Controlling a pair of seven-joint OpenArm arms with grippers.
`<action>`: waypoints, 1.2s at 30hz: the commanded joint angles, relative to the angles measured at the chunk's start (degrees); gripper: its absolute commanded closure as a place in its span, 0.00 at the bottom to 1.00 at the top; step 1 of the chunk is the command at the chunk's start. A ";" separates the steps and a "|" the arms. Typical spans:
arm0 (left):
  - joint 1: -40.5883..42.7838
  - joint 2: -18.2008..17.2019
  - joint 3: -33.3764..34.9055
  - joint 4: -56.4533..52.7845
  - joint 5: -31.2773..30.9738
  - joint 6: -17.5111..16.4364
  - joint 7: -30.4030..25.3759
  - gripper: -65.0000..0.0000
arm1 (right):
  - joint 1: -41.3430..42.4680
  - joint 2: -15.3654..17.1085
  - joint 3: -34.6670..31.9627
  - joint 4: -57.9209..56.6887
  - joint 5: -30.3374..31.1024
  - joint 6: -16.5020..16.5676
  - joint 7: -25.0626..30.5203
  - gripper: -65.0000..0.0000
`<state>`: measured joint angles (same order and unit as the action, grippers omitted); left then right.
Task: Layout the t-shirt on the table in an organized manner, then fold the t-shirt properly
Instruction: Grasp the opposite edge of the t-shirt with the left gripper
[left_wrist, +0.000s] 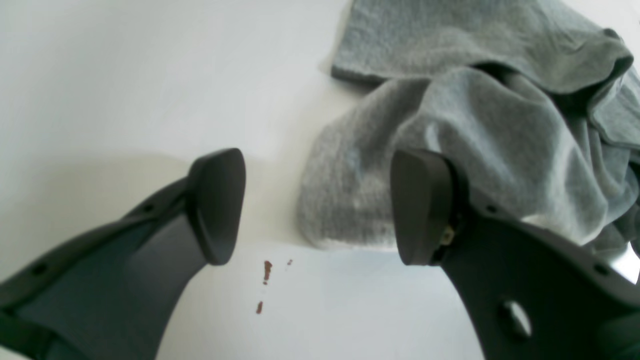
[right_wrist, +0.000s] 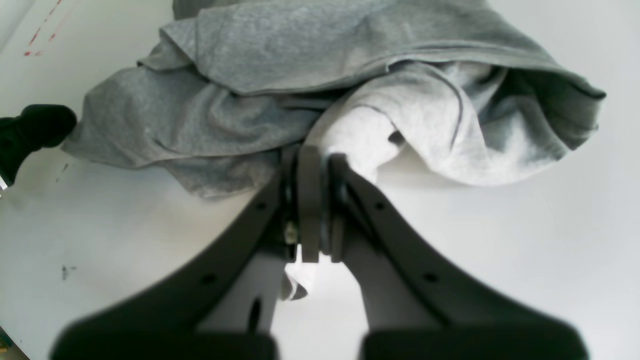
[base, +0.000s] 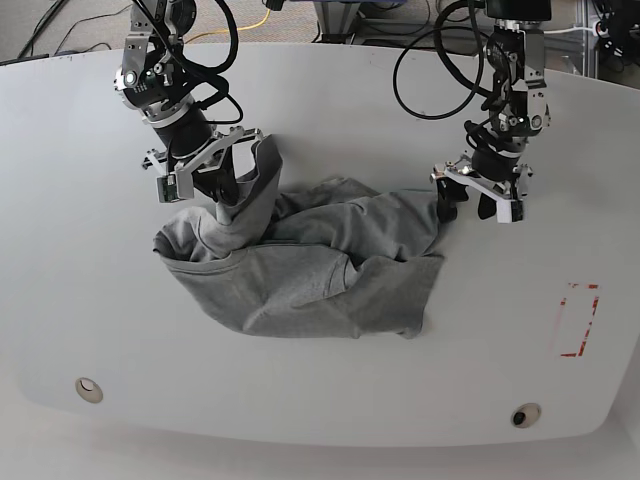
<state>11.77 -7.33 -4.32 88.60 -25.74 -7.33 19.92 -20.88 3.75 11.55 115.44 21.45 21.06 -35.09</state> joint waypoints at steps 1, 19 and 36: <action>-0.30 -0.10 0.93 0.68 -0.42 -0.54 -1.24 0.34 | 0.27 0.43 0.27 1.35 1.10 0.61 1.73 1.00; -2.50 -0.01 3.75 -4.86 -0.42 -0.54 -1.24 0.37 | 1.15 0.43 0.27 1.35 1.01 0.61 1.82 1.00; -3.46 -0.27 3.66 -10.31 -0.33 -0.54 -1.07 1.00 | 2.55 0.43 3.53 1.27 1.18 0.61 1.82 1.00</action>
<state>7.64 -7.20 -0.58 78.39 -26.87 -8.47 16.53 -18.81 3.81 14.44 115.46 21.50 21.28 -34.81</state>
